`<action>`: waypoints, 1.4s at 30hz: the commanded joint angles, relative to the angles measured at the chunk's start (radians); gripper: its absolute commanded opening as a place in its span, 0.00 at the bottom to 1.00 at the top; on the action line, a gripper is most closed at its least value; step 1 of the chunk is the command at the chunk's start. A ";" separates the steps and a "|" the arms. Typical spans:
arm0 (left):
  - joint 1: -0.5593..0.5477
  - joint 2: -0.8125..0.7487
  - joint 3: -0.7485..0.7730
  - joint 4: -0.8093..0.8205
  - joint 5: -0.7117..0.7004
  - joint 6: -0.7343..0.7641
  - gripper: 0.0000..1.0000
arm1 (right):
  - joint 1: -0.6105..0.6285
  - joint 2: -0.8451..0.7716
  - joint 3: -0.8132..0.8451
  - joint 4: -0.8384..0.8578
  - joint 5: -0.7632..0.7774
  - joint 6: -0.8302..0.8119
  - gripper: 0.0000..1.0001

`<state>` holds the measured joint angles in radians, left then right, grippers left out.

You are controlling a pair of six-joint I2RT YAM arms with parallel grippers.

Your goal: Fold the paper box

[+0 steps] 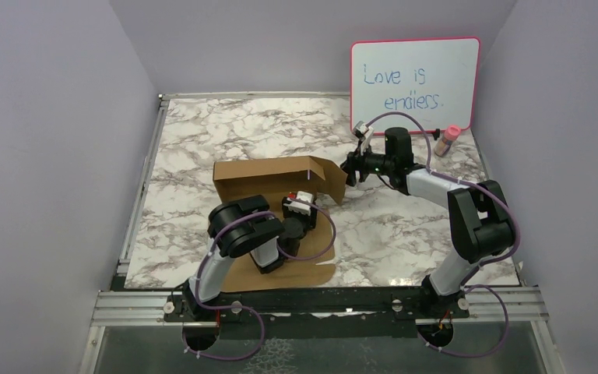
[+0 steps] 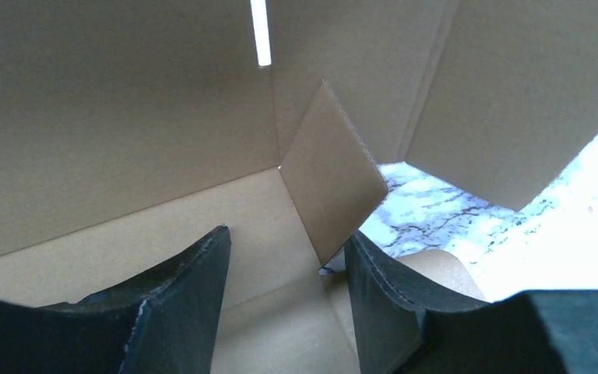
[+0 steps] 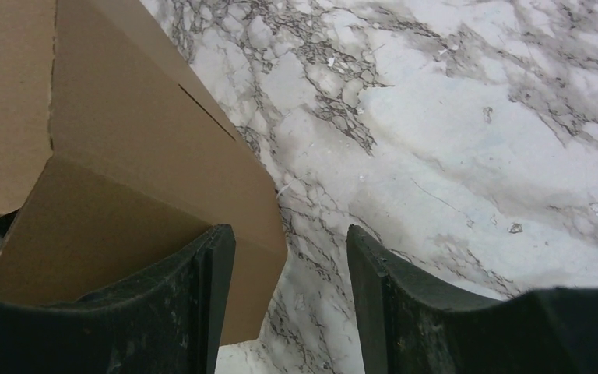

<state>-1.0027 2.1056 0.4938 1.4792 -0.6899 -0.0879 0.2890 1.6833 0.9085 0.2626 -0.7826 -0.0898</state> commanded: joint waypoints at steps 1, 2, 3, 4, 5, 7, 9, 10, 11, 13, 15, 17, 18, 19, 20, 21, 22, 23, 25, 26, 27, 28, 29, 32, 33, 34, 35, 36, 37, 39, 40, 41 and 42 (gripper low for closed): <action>0.052 -0.019 -0.046 0.028 0.070 -0.166 0.54 | 0.017 0.018 -0.021 0.053 -0.092 -0.018 0.59; 0.060 -0.022 -0.054 0.029 0.080 -0.183 0.52 | 0.020 0.019 -0.022 0.055 -0.099 -0.020 0.59; 0.065 -0.024 -0.059 0.036 0.089 -0.192 0.51 | 0.023 0.021 -0.023 0.056 -0.105 -0.024 0.59; 0.068 -0.023 -0.063 0.039 0.094 -0.195 0.51 | 0.026 0.024 -0.025 0.059 -0.113 -0.027 0.59; 0.068 -0.023 -0.065 0.042 0.097 -0.196 0.50 | 0.030 0.026 -0.027 0.062 -0.122 -0.029 0.59; 0.068 -0.022 -0.066 0.042 0.099 -0.201 0.49 | 0.036 0.028 -0.031 0.072 -0.135 -0.030 0.58; 0.070 -0.020 -0.067 0.043 0.107 -0.207 0.48 | 0.043 0.028 -0.039 0.085 -0.142 -0.030 0.58; 0.071 -0.018 -0.067 0.042 0.111 -0.208 0.48 | 0.046 0.027 -0.042 0.090 -0.142 -0.030 0.58; 0.071 -0.018 -0.069 0.042 0.115 -0.209 0.48 | 0.049 0.025 -0.043 0.093 -0.143 -0.031 0.58; 0.072 -0.018 -0.070 0.046 0.121 -0.212 0.48 | 0.055 0.023 -0.046 0.105 -0.144 -0.029 0.58; 0.072 -0.017 -0.072 0.050 0.134 -0.217 0.48 | 0.060 0.019 -0.051 0.124 -0.141 -0.021 0.58; 0.071 -0.016 -0.075 0.057 0.146 -0.220 0.48 | 0.071 0.016 -0.057 0.152 -0.138 -0.011 0.58; 0.071 -0.017 -0.077 0.061 0.151 -0.220 0.48 | 0.077 0.014 -0.063 0.165 -0.139 -0.007 0.58; 0.072 -0.017 -0.080 0.066 0.155 -0.219 0.48 | 0.083 0.013 -0.067 0.180 -0.139 -0.002 0.58; 0.072 -0.019 -0.083 0.070 0.157 -0.219 0.48 | 0.090 0.014 -0.071 0.193 -0.140 0.006 0.58; 0.072 -0.021 -0.086 0.073 0.160 -0.219 0.48 | 0.095 0.016 -0.074 0.207 -0.143 0.016 0.58; 0.072 -0.025 -0.088 0.074 0.161 -0.219 0.48 | 0.098 0.016 -0.073 0.219 -0.146 0.029 0.58; 0.072 -0.027 -0.089 0.075 0.163 -0.217 0.48 | 0.102 0.018 -0.072 0.231 -0.145 0.045 0.58; 0.072 -0.028 -0.090 0.075 0.167 -0.214 0.49 | 0.104 0.017 -0.067 0.251 -0.143 0.076 0.58; 0.071 -0.027 -0.090 0.075 0.169 -0.214 0.49 | 0.104 0.017 -0.063 0.257 -0.141 0.085 0.58; 0.071 -0.026 -0.089 0.075 0.168 -0.212 0.49 | 0.104 0.015 -0.057 0.254 -0.132 0.109 0.58; 0.072 -0.022 -0.089 0.075 0.170 -0.211 0.50 | 0.104 0.015 -0.050 0.246 -0.126 0.119 0.58; 0.072 -0.019 -0.088 0.074 0.171 -0.210 0.51 | 0.105 0.013 -0.047 0.240 -0.122 0.123 0.58; 0.070 -0.012 -0.082 0.074 0.185 -0.200 0.52 | 0.105 0.007 -0.031 0.212 -0.096 0.129 0.58; 0.070 -0.009 -0.080 0.073 0.188 -0.197 0.52 | 0.105 0.007 -0.024 0.203 -0.092 0.129 0.58; 0.070 -0.002 -0.079 0.073 0.192 -0.196 0.53 | 0.104 0.009 -0.019 0.197 -0.084 0.130 0.58; 0.070 0.002 -0.080 0.074 0.194 -0.196 0.55 | 0.105 0.013 -0.015 0.193 -0.078 0.132 0.58; 0.069 0.004 -0.083 0.077 0.195 -0.196 0.57 | 0.105 0.015 -0.012 0.189 -0.066 0.132 0.58; 0.069 0.002 -0.088 0.080 0.198 -0.196 0.59 | 0.105 0.020 -0.011 0.185 -0.059 0.132 0.58; 0.070 -0.018 -0.103 0.088 0.204 -0.193 0.62 | 0.105 0.030 -0.017 0.184 -0.042 0.131 0.58; 0.070 -0.030 -0.110 0.086 0.204 -0.190 0.63 | 0.105 0.033 -0.020 0.185 -0.035 0.130 0.58; 0.070 -0.041 -0.118 0.082 0.204 -0.190 0.64 | 0.105 0.036 -0.024 0.185 -0.031 0.128 0.58; 0.070 -0.052 -0.123 0.081 0.205 -0.191 0.65 | 0.105 0.038 -0.025 0.185 -0.028 0.128 0.58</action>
<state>-0.9291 2.0689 0.4149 1.5242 -0.5480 -0.2573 0.3733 1.6981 0.8661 0.4446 -0.8360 0.0227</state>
